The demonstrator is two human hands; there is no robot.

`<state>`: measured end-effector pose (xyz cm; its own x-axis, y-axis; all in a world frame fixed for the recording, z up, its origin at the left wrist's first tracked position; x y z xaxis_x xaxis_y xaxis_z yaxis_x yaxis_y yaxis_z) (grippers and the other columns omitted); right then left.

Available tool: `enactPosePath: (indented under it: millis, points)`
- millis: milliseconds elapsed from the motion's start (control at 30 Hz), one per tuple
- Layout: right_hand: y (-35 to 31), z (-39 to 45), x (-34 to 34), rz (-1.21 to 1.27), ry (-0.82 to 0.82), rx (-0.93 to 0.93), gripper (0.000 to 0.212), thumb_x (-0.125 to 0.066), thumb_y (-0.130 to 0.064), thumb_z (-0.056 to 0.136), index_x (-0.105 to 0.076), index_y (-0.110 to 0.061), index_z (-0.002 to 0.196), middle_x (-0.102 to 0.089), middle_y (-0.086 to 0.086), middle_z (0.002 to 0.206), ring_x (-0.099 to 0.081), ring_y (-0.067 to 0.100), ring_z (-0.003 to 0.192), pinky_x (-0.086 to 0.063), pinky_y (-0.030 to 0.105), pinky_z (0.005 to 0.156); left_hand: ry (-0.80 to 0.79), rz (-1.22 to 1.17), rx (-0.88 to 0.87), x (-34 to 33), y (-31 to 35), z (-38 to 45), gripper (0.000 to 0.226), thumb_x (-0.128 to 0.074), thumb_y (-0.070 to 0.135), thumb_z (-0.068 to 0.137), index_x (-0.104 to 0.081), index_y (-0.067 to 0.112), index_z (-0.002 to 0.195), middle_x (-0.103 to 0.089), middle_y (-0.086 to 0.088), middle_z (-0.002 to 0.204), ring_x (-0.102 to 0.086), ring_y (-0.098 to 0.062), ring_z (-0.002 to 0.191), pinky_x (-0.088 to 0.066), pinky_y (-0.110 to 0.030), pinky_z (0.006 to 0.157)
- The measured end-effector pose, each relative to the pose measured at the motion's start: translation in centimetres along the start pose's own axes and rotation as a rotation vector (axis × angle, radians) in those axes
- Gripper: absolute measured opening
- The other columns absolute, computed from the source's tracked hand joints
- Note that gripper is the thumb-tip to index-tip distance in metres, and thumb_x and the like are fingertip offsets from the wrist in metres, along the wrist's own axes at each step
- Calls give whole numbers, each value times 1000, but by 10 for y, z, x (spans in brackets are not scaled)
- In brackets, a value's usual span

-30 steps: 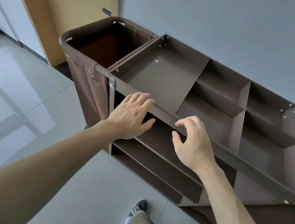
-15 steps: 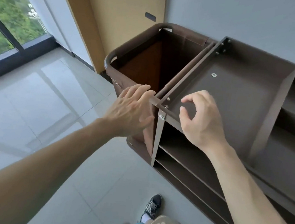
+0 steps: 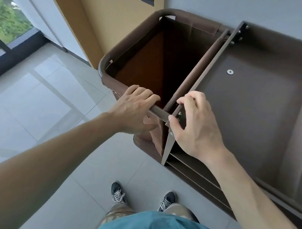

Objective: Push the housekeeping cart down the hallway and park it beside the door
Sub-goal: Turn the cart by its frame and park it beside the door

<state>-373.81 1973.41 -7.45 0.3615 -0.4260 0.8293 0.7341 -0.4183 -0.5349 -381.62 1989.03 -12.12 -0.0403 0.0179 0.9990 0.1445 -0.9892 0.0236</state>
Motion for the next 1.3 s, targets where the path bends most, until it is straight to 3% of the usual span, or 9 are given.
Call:
enactPosePath:
  millis: [133, 267, 400, 433, 500, 600, 700, 867, 1300]
  points:
    - [2, 0, -5, -26, -6, -37, 42, -61, -41, 93, -59, -13, 124, -43, 9, 142, -53, 26, 111, -54, 42, 87, 56, -21, -87, -1, -5, 12, 63, -43, 81, 80, -61, 25, 100, -61, 7, 86, -55, -17, 78, -46, -38, 83]
    - [7, 2, -11, -84, 1, -101, 40, -54, -46, 95, -58, -22, 127, -32, 5, 153, -54, 20, 105, -46, 32, 75, 110, -84, -135, 5, -5, 13, 58, -40, 78, 86, -53, 21, 80, -50, 8, 70, -45, -15, 63, -39, -34, 67]
    - [11, -2, -18, -114, 33, -266, 35, -45, -51, 98, -50, -39, 130, -31, -2, 154, -59, 18, 86, -45, 35, 70, 83, -61, -184, 8, -5, 12, 55, -31, 72, 89, -47, 20, 81, -46, 7, 74, -40, -16, 66, -30, -33, 68]
    - [10, -4, -20, -124, 44, -316, 37, -39, -54, 97, -46, -42, 132, -41, -6, 146, -61, 20, 86, -46, 37, 69, 85, -51, -218, 7, -6, 12, 54, -31, 70, 90, -49, 19, 85, -48, 5, 76, -39, -17, 68, -31, -34, 68]
    - [5, -9, -27, -208, 76, -384, 45, -26, -57, 95, -39, -43, 136, -58, -13, 108, -59, 22, 78, -41, 36, 61, 87, -28, -312, 5, -10, 11, 53, -31, 65, 93, -53, 17, 94, -54, 2, 83, -44, -20, 71, -35, -34, 69]
    - [-8, -11, -34, -414, 124, -408, 51, -27, -57, 96, -33, -38, 143, -44, -22, 65, -43, 20, 57, -23, 25, 48, 98, -33, -373, 3, -28, 12, 49, -34, 64, 96, -53, 19, 97, -59, 2, 88, -56, -22, 77, -40, -35, 69]
    - [-11, -15, -37, -479, 139, -457, 51, -35, -56, 96, -35, -37, 143, -38, -23, 61, -41, 21, 54, -23, 26, 48, 106, -71, -355, 3, -44, 13, 46, -39, 65, 98, -49, 21, 90, -59, 3, 85, -59, -21, 78, -46, -38, 73]
    - [-12, -14, -35, -510, 165, -479, 47, -38, -53, 96, -35, -39, 141, -42, -20, 59, -45, 25, 58, -35, 35, 56, 174, -96, -314, 4, -41, 11, 49, -36, 68, 95, -45, 21, 83, -57, 3, 78, -58, -22, 74, -39, -36, 70]
    - [-14, -12, -36, -594, 249, -475, 49, -33, -52, 95, -42, -35, 140, -33, -19, 54, -38, 26, 53, -32, 33, 55, 247, -59, -282, 2, -42, 3, 44, -43, 60, 99, -52, 18, 92, -56, -1, 88, -51, -25, 80, -37, -39, 76]
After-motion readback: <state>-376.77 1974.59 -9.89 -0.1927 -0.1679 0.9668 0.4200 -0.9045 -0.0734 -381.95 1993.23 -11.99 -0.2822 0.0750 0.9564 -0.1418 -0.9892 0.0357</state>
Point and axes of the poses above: each hand's wrist, its own z-axis towards the middle knuckle, its own x-axis out of the back of the hand, y = z × x, the point moved 7 cm from there along z, towards the middle knuckle
